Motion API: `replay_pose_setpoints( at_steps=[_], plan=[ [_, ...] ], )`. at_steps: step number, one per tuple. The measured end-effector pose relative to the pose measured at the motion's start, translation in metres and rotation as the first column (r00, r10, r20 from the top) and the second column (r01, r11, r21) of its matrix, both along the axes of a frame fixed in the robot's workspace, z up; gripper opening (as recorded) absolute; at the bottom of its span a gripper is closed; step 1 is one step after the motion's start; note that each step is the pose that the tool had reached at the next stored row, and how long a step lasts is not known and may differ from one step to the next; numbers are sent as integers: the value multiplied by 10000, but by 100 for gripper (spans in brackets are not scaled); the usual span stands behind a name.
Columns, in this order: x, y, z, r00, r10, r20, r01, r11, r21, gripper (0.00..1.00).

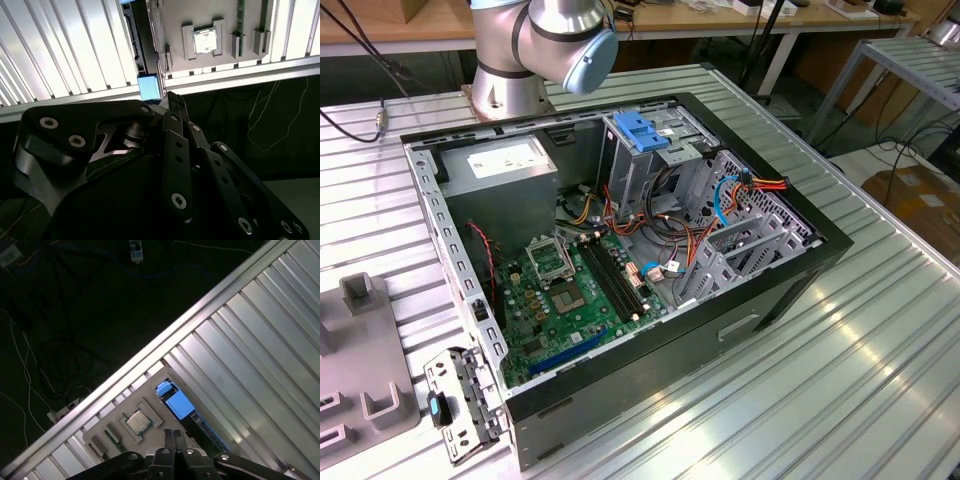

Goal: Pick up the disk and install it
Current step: 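Pick up the disk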

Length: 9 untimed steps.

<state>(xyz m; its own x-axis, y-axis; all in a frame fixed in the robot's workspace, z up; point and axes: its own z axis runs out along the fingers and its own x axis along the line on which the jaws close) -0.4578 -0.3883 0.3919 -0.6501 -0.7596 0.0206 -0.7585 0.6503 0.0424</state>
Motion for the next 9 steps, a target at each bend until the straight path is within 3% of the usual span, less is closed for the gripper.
replay_pose_setpoints(
  at_steps=[9],
  plan=[
    [0,0,0,9969,786,0,-786,9969,0,11]
  ],
)
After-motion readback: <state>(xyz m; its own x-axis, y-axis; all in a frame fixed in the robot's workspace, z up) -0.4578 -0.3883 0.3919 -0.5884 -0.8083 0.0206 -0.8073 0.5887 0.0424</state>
